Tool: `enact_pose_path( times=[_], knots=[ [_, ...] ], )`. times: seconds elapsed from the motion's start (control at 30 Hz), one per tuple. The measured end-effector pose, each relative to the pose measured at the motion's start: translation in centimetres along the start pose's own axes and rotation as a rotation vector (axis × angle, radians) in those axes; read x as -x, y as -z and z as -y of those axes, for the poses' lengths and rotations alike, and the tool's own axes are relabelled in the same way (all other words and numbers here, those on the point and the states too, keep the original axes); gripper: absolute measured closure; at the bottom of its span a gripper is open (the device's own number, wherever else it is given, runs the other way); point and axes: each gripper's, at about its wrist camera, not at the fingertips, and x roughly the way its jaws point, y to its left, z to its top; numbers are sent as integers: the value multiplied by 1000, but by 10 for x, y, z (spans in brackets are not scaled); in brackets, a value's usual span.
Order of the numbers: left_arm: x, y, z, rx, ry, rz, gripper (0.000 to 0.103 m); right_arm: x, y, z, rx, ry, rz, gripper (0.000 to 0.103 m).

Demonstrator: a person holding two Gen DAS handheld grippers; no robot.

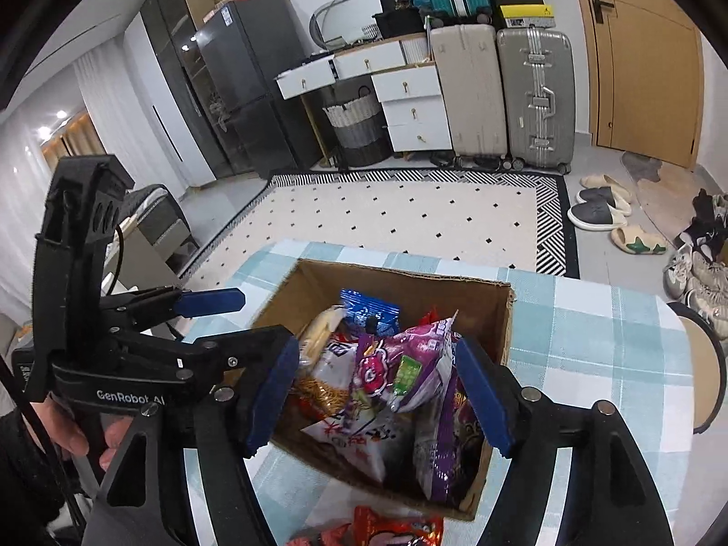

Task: Organize snacks
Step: 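Carry both packs over the SF box and open both grippers to drop them inside, then withdraw both tools from the box toward the two red Oreo packs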

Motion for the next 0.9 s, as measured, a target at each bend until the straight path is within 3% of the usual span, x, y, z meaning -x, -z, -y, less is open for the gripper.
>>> enact_pose_path(
  times=[0.3,0.47,0.67,0.9],
  knots=[
    [71,36,19,-65,-59,109,22,79,23,-32,55,-15,137,16],
    [105,45,30,-70,-48,151,21,118,36,-50,80,-10,209,12],
    [158,67,46,-93,-76,271,21,151,51,-67,42,-47,279,9],
    [208,97,62,-99,-58,376,18,189,78,-84,38,-64,351,6]
  ],
)
